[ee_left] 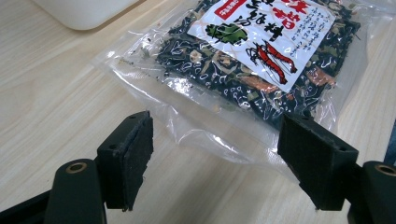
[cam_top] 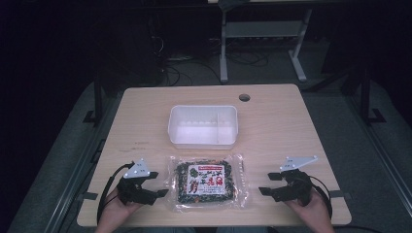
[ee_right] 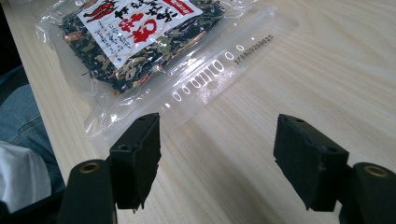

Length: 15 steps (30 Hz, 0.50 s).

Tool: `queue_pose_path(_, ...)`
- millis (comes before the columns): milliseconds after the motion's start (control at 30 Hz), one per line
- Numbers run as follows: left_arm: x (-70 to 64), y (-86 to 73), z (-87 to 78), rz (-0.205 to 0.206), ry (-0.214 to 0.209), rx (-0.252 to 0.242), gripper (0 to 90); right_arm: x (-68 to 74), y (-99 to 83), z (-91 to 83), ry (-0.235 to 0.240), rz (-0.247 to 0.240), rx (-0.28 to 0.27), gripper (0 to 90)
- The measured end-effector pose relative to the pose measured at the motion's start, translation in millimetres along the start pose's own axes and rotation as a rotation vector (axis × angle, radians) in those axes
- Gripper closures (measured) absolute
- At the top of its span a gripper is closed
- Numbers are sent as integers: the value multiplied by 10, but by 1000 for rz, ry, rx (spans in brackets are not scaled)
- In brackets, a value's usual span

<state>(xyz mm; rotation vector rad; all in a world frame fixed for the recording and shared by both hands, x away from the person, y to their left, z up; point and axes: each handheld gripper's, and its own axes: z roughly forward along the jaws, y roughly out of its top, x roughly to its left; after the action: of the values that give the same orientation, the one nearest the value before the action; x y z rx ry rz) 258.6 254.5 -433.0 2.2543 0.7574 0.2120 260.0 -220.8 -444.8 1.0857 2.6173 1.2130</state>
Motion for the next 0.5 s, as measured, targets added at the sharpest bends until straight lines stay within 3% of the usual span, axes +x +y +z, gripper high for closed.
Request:
queue_pose_path(400, -33, 86, 130, 19, -16, 15, 314, 13, 17, -7, -9, 3, -11, 308)
queue_pose_path(500, -37, 107, 164, 23, -18, 23, 381, 16, 36, 9, -3, 8, -12, 309)
